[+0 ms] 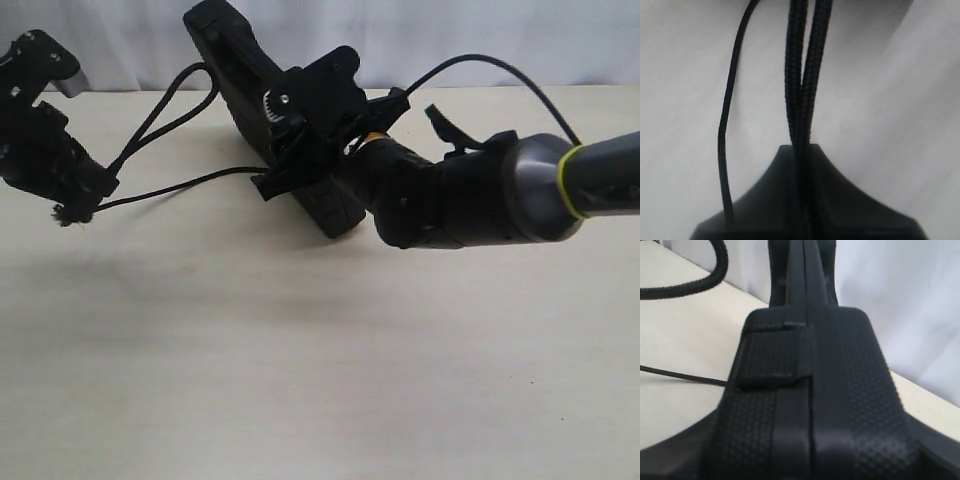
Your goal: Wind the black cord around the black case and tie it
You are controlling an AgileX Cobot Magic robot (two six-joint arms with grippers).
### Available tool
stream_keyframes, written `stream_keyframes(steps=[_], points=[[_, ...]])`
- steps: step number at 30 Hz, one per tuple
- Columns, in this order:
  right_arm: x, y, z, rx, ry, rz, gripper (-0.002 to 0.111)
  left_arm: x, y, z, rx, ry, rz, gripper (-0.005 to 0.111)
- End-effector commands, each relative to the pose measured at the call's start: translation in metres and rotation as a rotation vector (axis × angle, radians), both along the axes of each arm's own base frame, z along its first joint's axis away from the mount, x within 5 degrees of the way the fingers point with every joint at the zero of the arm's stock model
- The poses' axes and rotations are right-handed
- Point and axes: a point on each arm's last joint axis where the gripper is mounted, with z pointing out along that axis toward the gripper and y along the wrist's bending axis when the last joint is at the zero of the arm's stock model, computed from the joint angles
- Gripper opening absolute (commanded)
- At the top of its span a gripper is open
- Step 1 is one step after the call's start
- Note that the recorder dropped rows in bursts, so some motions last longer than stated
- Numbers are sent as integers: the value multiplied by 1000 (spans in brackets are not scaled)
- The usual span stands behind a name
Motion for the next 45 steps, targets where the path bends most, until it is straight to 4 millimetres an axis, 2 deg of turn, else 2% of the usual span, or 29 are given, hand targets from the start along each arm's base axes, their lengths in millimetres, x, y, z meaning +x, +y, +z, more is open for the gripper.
stream_keyframes(steps=[1,5,12,20,24,31,34,37,39,41,45], points=[[-7,-1,13,29,49,16,4,2,0,2,15,-25,-36,0],[-7,-2,12,51,68,-12,4,-2,-3,1,7,-2,-87,0],[-7,-2,12,52,70,-12,4,-1,-24,-1,12,-10,-160,0],[-8,-1,11,14,67,11,4,25,-35,-10,-132,130,-108,0],[-8,-1,11,-7,63,21,4,35,-38,-3,-181,177,-117,0],[-9,0,9,-61,57,51,4,49,-39,23,-229,165,-68,0],[-8,-1,10,-71,46,53,4,51,-40,11,-240,220,-82,0],[-9,0,9,-72,52,56,4,57,-41,-17,-251,308,-80,0],[-9,0,9,-76,52,59,4,60,-41,-25,-253,333,-81,0],[-9,0,9,-99,46,70,4,65,-42,-25,-271,363,-88,0],[-10,0,7,-145,47,100,4,79,-44,-11,-313,430,-108,0]])
